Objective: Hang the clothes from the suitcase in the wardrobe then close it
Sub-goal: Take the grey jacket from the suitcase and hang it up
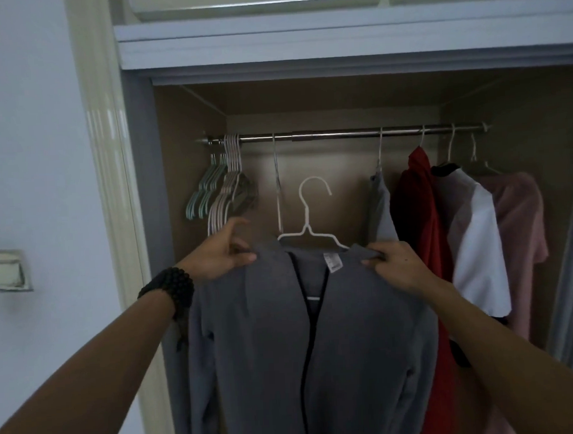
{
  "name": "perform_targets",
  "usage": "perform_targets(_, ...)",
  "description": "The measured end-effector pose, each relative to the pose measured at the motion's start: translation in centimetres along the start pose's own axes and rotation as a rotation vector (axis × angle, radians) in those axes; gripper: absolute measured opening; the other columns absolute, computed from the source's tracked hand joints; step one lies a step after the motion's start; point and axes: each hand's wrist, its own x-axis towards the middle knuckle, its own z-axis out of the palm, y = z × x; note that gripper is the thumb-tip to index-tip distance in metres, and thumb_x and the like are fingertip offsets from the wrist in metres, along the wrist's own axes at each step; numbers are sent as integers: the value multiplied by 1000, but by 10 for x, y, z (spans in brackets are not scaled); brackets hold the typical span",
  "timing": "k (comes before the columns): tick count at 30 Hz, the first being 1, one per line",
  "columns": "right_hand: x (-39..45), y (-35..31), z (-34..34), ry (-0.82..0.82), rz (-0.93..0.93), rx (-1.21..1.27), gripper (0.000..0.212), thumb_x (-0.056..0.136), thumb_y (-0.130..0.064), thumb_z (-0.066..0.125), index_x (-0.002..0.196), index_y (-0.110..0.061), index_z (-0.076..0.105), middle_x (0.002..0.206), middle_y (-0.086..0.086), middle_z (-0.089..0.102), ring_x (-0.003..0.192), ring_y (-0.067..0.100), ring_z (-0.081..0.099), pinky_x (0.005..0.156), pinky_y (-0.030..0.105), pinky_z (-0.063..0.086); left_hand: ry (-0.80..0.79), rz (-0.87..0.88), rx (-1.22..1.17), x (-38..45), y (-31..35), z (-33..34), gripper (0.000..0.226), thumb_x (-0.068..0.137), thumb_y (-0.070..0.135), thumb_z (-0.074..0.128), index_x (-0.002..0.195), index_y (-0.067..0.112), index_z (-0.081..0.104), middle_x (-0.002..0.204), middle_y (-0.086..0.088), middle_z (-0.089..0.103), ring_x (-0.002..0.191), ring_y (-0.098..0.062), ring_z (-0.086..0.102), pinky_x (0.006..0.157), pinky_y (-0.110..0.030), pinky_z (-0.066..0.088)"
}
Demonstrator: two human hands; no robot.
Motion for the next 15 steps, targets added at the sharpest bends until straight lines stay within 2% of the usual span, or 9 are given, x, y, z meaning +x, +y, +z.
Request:
perform_targets(1, -1, 1, -2, 0, 4, 29, 9, 86, -20, 66, 77, -18, 70, 77, -3, 69, 80, 12, 63, 72, 24, 47, -33, -34, 6, -5, 2, 0, 56, 86, 26, 73, 130, 34, 40, 105, 4, 68, 103, -8, 61, 86, -23, 48)
perform_targets(2, -2, 3, -2, 2, 5, 49, 9, 85, -19, 67, 78, -16, 71, 77, -1, 69, 79, 11, 63, 68, 18, 44, -45, -13, 62, -4, 0, 2, 47, 88, 32, 70, 128, 36, 44, 106, 8, 67, 104, -8, 60, 88, -25, 47)
perform_targets(4, -3, 4, 0, 4, 18, 88, 9, 84, -16, 68, 76, -11, 71, 75, 3, 69, 75, 12, 62, 62, 12, 39, -61, 27, 405, 1, 0, 3, 5, 94, 43, 58, 98, 45, 56, 93, 15, 62, 99, -12, 56, 89, -39, 40)
perform_targets(6, -8, 2, 3, 4, 45, 136, 9, 85, -16, 67, 79, -10, 72, 80, 5, 70, 79, 14, 63, 63, 13, 40, -88, 48, 567, 5, 3, 3, 26, 98, 41, 49, 72, 40, 51, 80, 13, 57, 88, -15, 54, 83, -40, 38)
perform_targets(8, -13, 1, 9, -51, 99, 126, 11, 88, -19, 64, 85, -12, 72, 89, 2, 70, 87, 15, 64, 67, 17, 43, -105, 78, 528, 11, 7, 2, 32, 97, 36, 52, 66, 32, 50, 75, 8, 59, 81, -17, 59, 79, -41, 48)
perform_targets(10, -17, 3, 20, -205, 181, 93, 15, 91, -26, 61, 97, -17, 71, 103, -3, 67, 98, 14, 61, 75, 19, 43, -104, 90, 615, 13, 18, 1, 30, 95, 36, 56, 65, 32, 51, 78, 10, 59, 88, -18, 61, 77, -37, 50)
perform_targets(11, -18, 4, 26, -320, 206, 48, 25, 90, -33, 61, 110, -20, 68, 114, -5, 62, 108, 14, 57, 85, 20, 43, -74, 80, 665, 14, 26, 0, 25, 94, 38, 57, 69, 34, 56, 83, 9, 60, 93, -19, 61, 76, -34, 47)
perform_targets(13, -17, 3, 35, -500, 206, -91, 54, 83, -48, 62, 132, -27, 54, 140, -4, 48, 126, 18, 47, 103, 27, 41, 9, 61, 832, 19, 44, 4, 15, 92, 41, 57, 89, 31, 68, 99, 0, 64, 101, -23, 61, 74, -32, 42)
perform_targets(15, -13, -7, 35, -517, 196, -123, 57, 87, -38, 61, 139, -23, 46, 144, 0, 46, 131, 22, 45, 107, 32, 40, 93, 32, 984, 21, 61, 13, 21, 93, 37, 56, 106, 24, 68, 110, -6, 64, 104, -28, 62, 73, -33, 39)
